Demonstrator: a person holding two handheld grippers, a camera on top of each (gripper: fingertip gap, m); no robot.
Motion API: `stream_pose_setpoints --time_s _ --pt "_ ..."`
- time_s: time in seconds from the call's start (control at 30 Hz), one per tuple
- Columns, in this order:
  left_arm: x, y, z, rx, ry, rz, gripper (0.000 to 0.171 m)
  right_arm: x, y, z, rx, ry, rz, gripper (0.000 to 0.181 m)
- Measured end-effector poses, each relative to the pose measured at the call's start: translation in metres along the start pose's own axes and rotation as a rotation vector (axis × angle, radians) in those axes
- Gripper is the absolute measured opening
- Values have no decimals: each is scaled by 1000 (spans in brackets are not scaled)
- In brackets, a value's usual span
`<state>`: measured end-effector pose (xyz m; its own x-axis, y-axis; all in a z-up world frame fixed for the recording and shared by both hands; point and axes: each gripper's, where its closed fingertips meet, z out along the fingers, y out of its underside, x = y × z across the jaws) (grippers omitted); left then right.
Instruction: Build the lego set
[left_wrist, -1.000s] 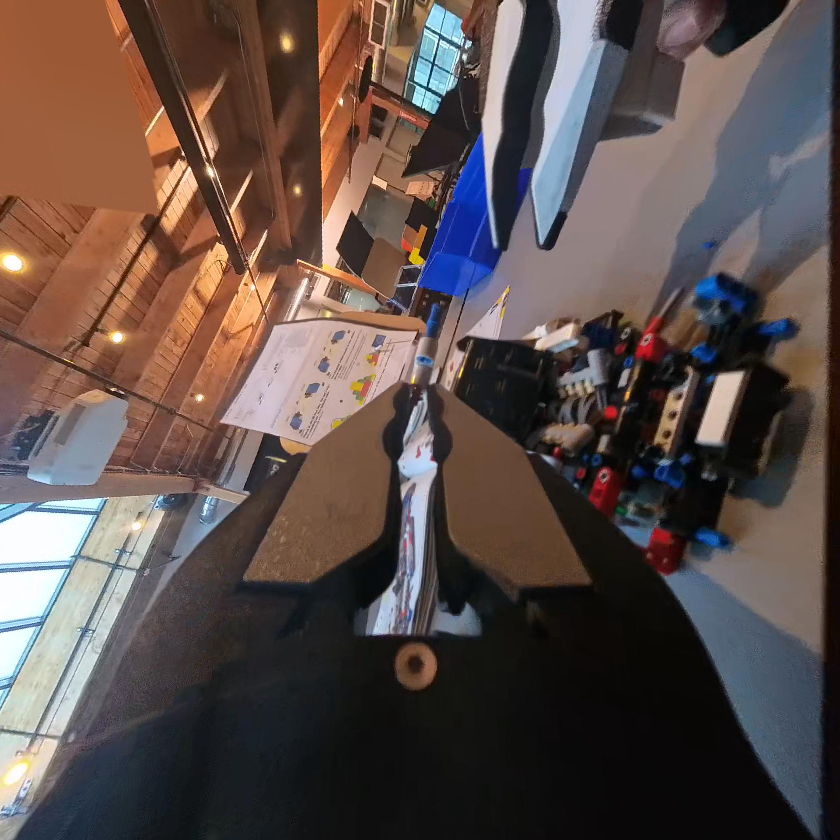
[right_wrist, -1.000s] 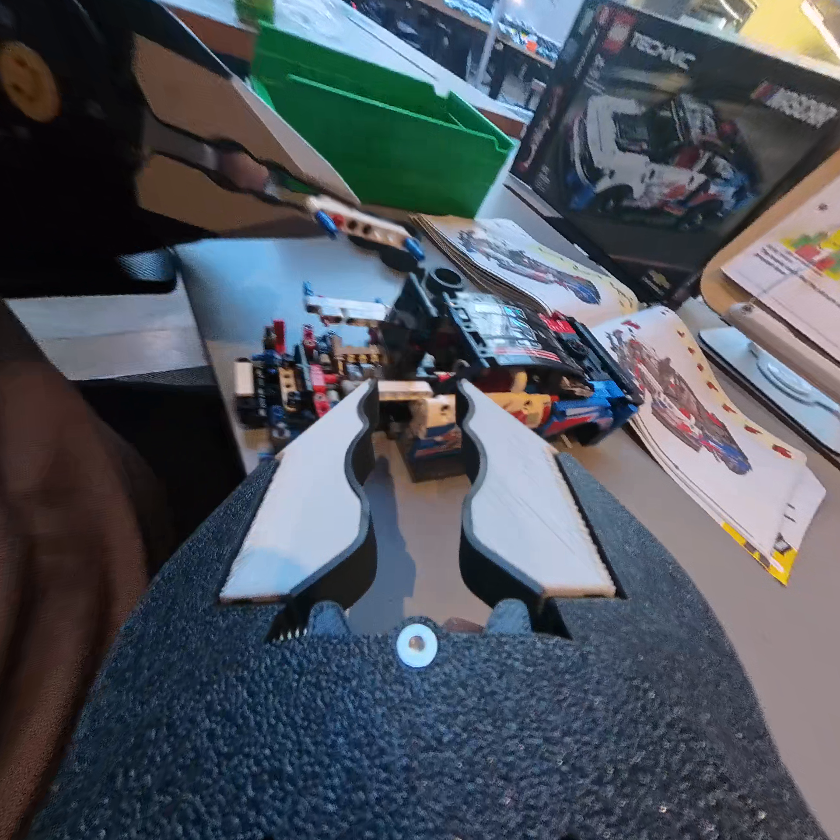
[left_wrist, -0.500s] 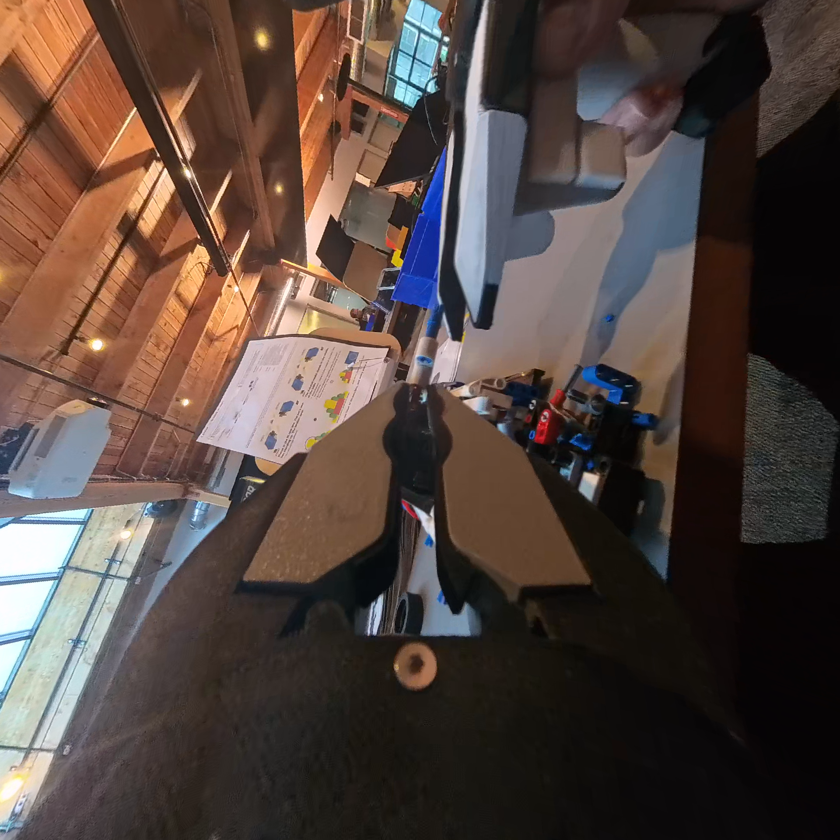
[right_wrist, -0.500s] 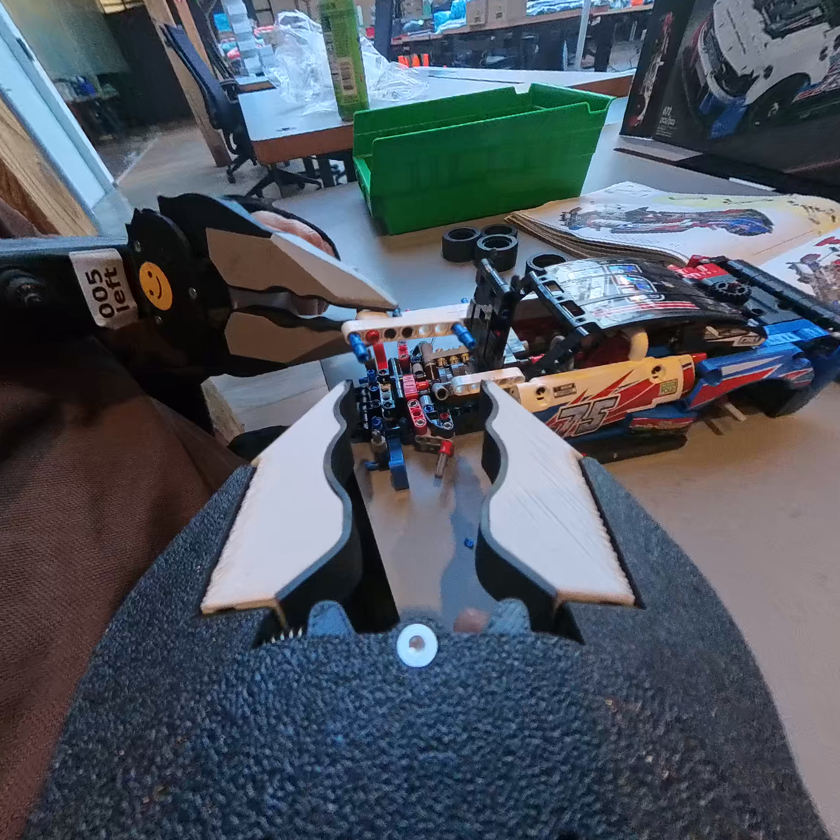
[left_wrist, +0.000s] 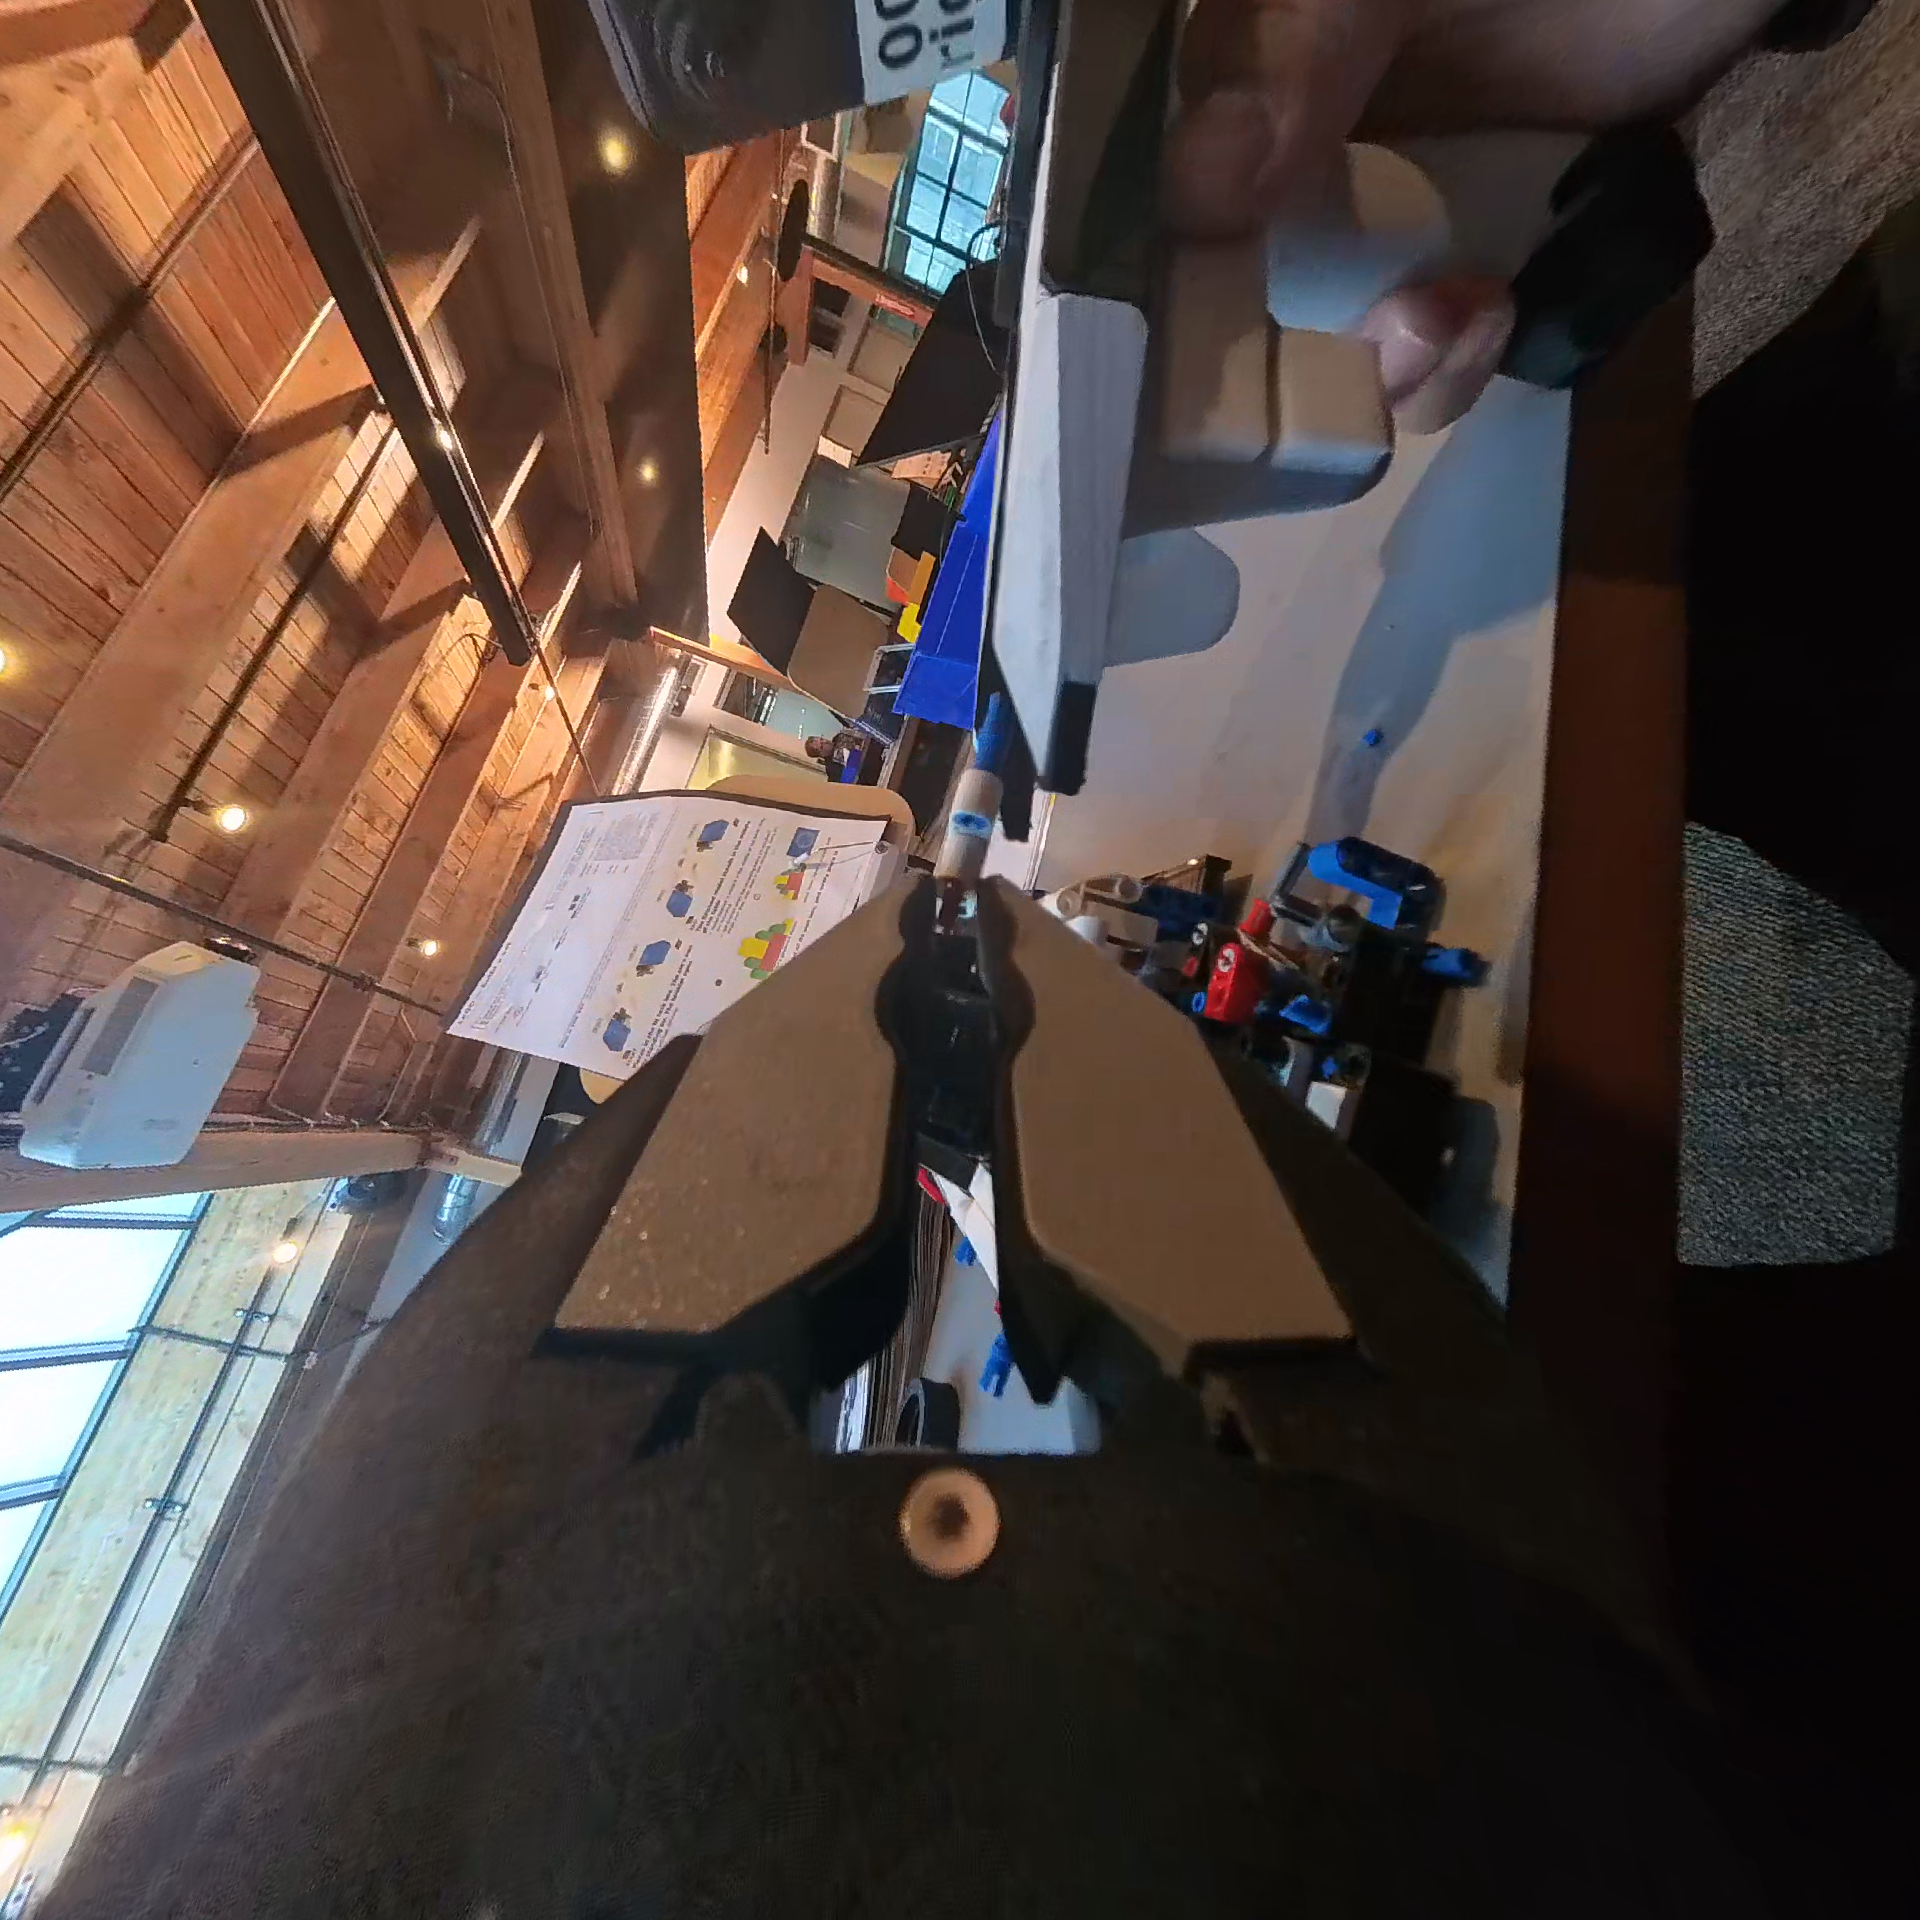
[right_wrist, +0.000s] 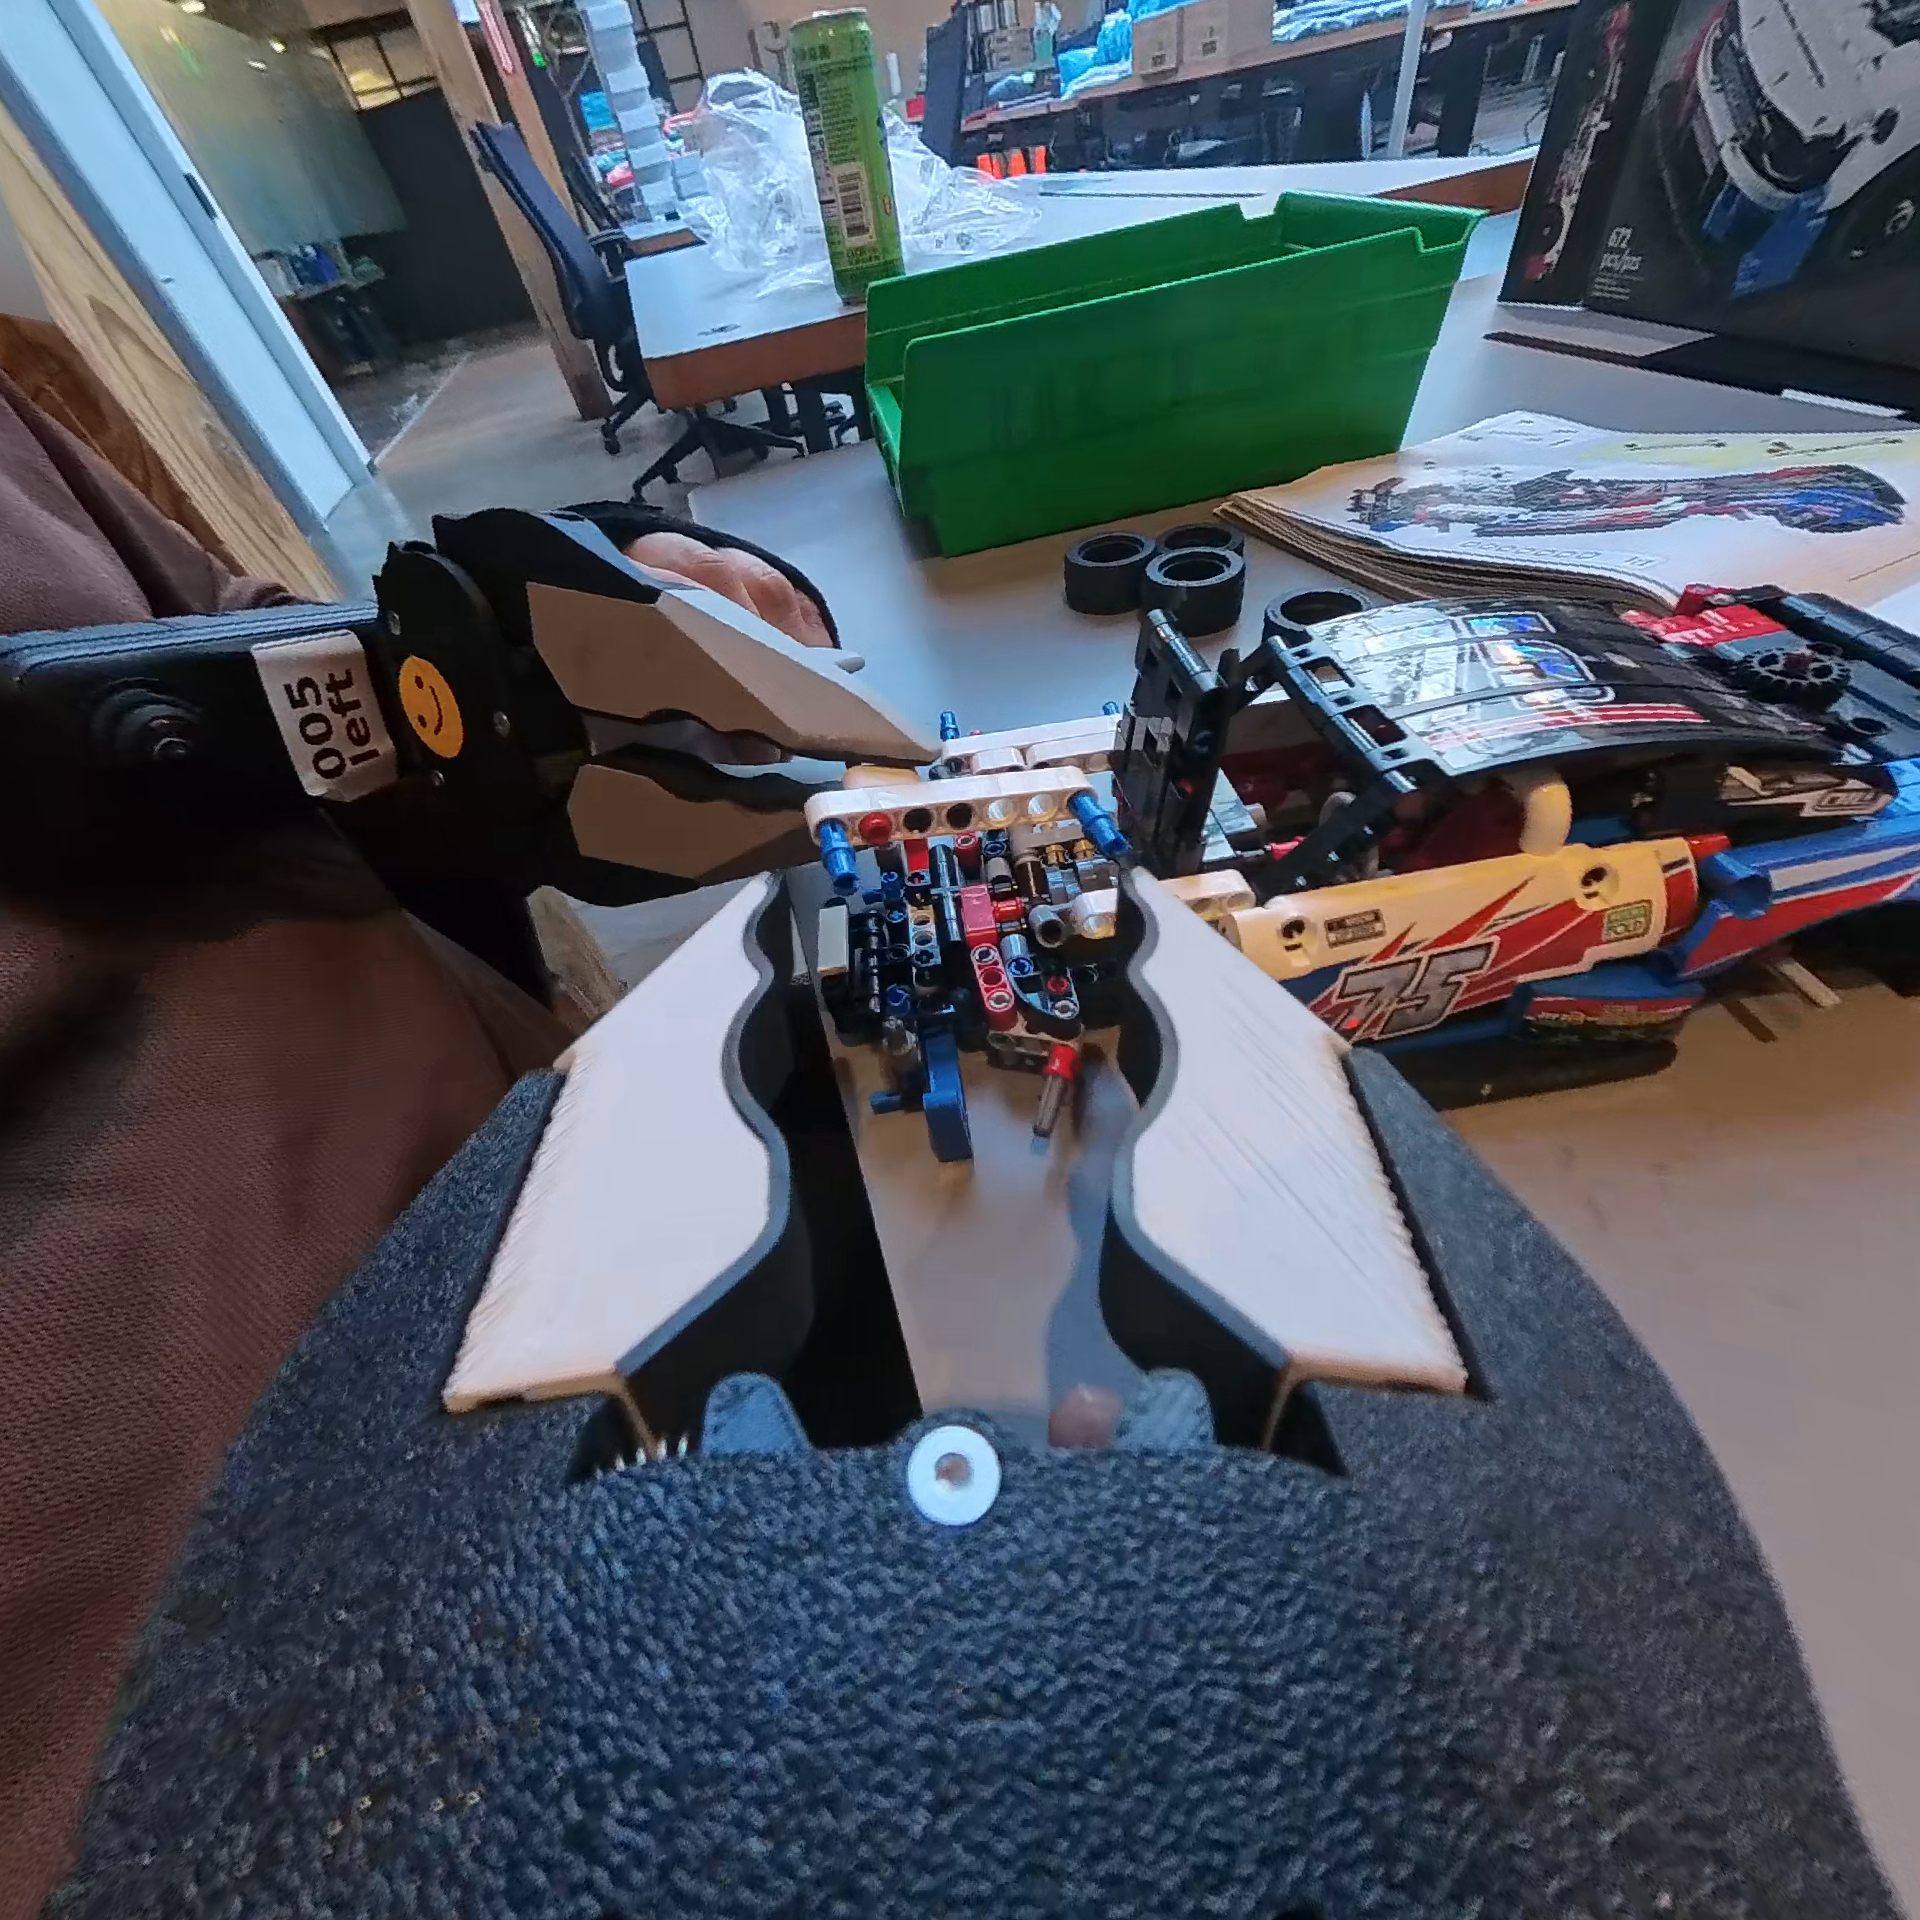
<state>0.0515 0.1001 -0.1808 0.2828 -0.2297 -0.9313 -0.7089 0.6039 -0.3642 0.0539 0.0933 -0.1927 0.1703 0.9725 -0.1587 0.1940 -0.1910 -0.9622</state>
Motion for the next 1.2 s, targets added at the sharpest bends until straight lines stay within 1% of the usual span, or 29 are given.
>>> stream_pose_setpoints --time_s 0.23,0.37,1.2 --pt "2 -7 1 18 10 -12 5 2 -4 -3 29 -26 49 66" --pt "4 -11 2 29 17 -21 5 -1 -1 -2 15 -43 43 62" --pt "7 -13 2 22 26 -58 5 3 1 -1 -2 9 18 60"
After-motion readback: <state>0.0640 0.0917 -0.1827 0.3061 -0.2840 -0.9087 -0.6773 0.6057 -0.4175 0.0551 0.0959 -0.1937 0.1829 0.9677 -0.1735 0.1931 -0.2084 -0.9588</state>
